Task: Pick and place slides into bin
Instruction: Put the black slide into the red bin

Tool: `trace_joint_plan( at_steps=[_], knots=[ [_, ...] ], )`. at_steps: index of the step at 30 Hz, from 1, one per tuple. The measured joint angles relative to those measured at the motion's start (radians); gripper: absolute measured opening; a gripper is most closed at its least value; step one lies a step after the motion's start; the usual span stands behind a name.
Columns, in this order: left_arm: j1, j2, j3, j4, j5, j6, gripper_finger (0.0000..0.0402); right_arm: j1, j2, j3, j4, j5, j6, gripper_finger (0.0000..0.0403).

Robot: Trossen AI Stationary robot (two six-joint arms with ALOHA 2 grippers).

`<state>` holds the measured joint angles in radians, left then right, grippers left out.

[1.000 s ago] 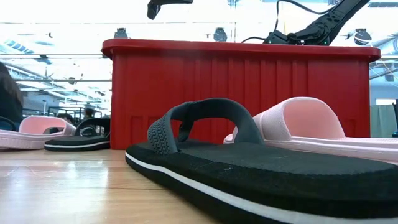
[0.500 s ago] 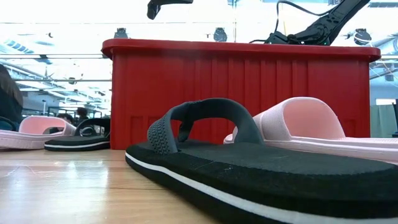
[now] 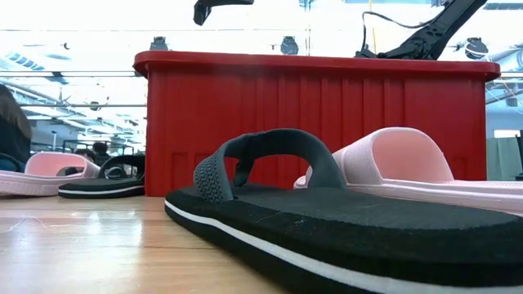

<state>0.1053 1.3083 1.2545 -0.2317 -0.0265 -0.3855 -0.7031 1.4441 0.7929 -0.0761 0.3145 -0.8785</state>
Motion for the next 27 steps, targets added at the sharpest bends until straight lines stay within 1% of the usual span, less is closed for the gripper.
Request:
trace_joint_plan(
  at_steps=[6,9,10,13,18,19,22,27],
  knots=[
    [0.000,0.000,0.000,0.004,0.000,-0.001,0.0141,-0.004,0.041,0.000,0.006,0.010,-0.009,0.0161],
    [0.000,0.000,0.000,0.004,0.000,-0.002,0.0141,-0.004,0.051,0.000,0.048,0.063,-0.009,0.0150],
    [0.000,0.000,0.000,0.005,-0.001,-0.002,0.0141,-0.004,0.055,0.000,0.065,0.078,-0.009,0.0142],
    [0.000,0.000,0.000,0.006,0.000,-0.002,0.0141,-0.004,0.058,-0.001,0.101,0.077,-0.007,0.0110],
    [0.000,0.000,0.000,0.006,-0.001,-0.005,0.0141,-0.004,0.058,-0.001,0.114,0.075,-0.007,0.0020],
    [0.000,0.000,0.000,0.006,-0.001,-0.008,0.0141,-0.004,0.057,-0.001,0.114,0.074,-0.007,0.0011],
    [0.000,0.000,0.000,0.006,-0.001,-0.011,0.0141,-0.002,0.057,-0.001,0.115,0.044,-0.009,0.0009],
    [0.000,0.000,0.000,0.006,-0.001,-0.012,0.0141,0.030,0.057,-0.001,0.127,0.016,-0.075,0.0004]
  ],
)
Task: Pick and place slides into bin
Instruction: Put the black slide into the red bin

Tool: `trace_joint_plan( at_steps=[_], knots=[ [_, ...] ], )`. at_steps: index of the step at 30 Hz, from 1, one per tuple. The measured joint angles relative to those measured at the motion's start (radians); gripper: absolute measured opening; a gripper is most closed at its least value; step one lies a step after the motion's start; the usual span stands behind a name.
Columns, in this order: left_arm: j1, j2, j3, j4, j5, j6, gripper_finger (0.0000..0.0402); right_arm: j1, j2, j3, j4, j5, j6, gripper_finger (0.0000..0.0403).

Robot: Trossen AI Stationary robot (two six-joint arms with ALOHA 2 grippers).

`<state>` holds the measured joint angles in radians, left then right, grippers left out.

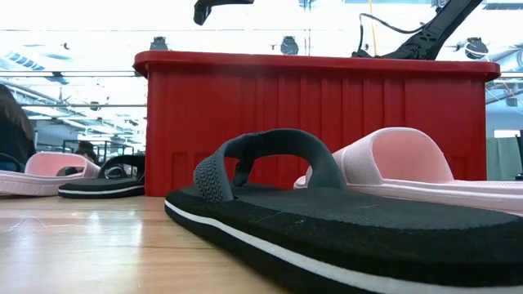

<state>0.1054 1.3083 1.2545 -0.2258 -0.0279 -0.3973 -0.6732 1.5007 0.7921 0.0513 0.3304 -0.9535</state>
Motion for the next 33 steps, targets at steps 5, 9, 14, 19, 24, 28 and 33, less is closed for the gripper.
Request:
trace_joint_plan(
  at_steps=[5,9,14,19,24,28,33],
  knots=[
    [0.000,0.000,0.000,0.000,0.000,0.000,0.0141,0.036,0.000,0.000,0.003,-0.047,-0.031,0.0003],
    [0.000,0.000,0.000,0.000,0.000,0.000,0.0141,0.045,0.000,0.000,0.005,-0.045,-0.031,0.0002],
    [0.000,0.000,0.000,0.000,0.000,0.000,0.0141,0.046,0.000,0.000,0.004,-0.046,-0.032,0.0009],
    [0.000,0.000,0.000,0.000,0.000,0.000,0.0141,0.046,0.000,0.000,0.002,-0.046,-0.048,0.0046],
    [0.000,0.000,0.000,0.000,0.000,-0.008,0.0141,0.047,0.000,0.000,0.003,-0.047,-0.090,0.0093],
    [0.000,0.000,0.000,0.000,0.000,-0.009,0.0141,0.049,-0.002,0.000,0.004,-0.040,-0.070,0.0134],
    [0.000,0.000,0.000,-0.001,0.000,-0.012,0.0141,0.059,-0.017,0.001,-0.013,-0.044,0.021,0.0159]
  ],
)
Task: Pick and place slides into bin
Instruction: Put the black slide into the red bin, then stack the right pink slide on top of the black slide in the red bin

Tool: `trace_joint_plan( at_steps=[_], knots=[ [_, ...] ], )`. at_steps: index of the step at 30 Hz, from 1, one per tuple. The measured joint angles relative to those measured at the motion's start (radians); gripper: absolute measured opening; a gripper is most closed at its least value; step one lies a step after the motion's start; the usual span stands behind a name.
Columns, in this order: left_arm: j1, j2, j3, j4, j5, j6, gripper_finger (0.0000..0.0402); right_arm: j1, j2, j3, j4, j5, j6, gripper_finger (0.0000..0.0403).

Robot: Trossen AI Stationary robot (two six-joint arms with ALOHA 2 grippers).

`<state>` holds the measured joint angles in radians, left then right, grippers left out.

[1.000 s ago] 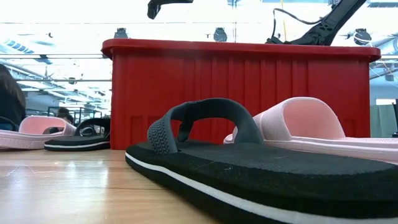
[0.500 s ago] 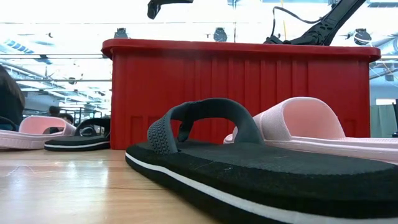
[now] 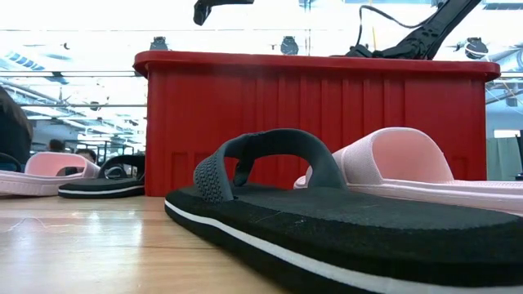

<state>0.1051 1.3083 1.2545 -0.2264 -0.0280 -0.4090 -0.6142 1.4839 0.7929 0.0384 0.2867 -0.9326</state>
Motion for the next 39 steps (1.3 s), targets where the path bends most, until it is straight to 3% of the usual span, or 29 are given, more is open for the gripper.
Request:
trace_joint_plan(
  at_steps=[9,20,30,39],
  knots=[
    [0.000,0.000,0.000,-0.003,0.001,0.007,0.0141,0.004,-0.103,0.001,-0.089,0.000,0.092,0.0148],
    [0.006,-0.044,0.000,-0.086,-0.002,-0.012,0.0140,0.064,-0.377,0.000,-0.100,0.009,0.205,0.0144],
    [-0.045,-0.112,0.000,-0.383,-0.035,-0.065,0.0140,0.278,-0.606,0.000,-0.129,0.025,0.320,0.0139],
    [-0.135,-0.117,0.000,-0.680,-0.052,-0.219,0.0140,0.532,-0.679,0.000,-0.209,0.027,0.362,0.0137]
  ],
)
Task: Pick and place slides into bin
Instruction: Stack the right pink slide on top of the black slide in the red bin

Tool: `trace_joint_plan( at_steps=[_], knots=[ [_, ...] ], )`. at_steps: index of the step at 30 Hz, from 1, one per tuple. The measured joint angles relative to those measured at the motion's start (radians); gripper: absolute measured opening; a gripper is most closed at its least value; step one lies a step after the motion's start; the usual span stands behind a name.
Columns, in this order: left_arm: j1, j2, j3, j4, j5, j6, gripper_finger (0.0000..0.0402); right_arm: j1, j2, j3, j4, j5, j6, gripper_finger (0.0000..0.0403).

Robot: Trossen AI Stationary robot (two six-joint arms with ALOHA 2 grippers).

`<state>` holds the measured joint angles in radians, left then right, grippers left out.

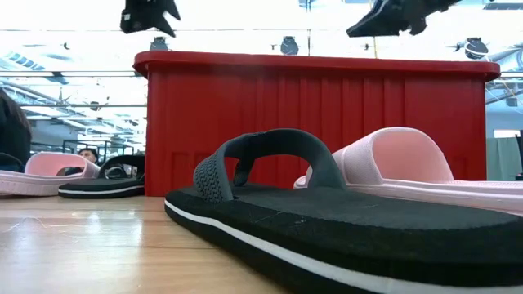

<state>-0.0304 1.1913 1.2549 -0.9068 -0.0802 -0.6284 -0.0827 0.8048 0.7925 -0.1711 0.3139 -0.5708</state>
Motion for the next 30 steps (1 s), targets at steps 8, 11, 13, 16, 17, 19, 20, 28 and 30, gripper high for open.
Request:
trace_joint_plan(
  at_steps=[8,11,13,16,17,19,20,28,30],
  knots=[
    [-0.104,-0.004,0.000,-0.178,-0.019,-0.108,0.0140,0.203,0.011,0.000,-0.183,-0.005,0.101,0.0134],
    [-0.123,-0.003,0.000,-0.183,-0.025,-0.115,0.0140,0.279,0.033,0.000,-0.212,-0.005,0.099,0.0133],
    [-0.129,-0.004,0.000,-0.183,-0.025,-0.114,0.0140,0.327,0.056,0.000,-0.213,-0.005,0.106,0.0133],
    [-0.130,-0.004,0.000,-0.184,-0.025,-0.114,0.0140,0.397,0.094,0.000,-0.212,-0.008,0.116,0.0133],
    [-0.130,-0.004,0.000,-0.185,-0.025,-0.114,0.0140,0.421,0.108,0.000,-0.212,-0.011,0.115,0.0133],
    [-0.130,-0.004,0.000,-0.191,-0.026,-0.114,0.0140,0.464,0.139,0.000,-0.212,-0.032,0.115,0.0133],
    [-0.130,-0.004,0.000,-0.192,-0.026,-0.114,0.0140,0.486,0.157,0.000,-0.211,-0.032,0.115,0.0133],
    [-0.130,-0.004,0.000,-0.191,-0.025,-0.100,0.0141,0.585,0.306,0.000,-0.206,-0.031,0.115,0.0132],
    [-0.130,-0.004,0.000,-0.191,-0.025,-0.099,0.0141,0.602,0.341,0.000,-0.198,-0.031,0.115,0.0132]
  ],
)
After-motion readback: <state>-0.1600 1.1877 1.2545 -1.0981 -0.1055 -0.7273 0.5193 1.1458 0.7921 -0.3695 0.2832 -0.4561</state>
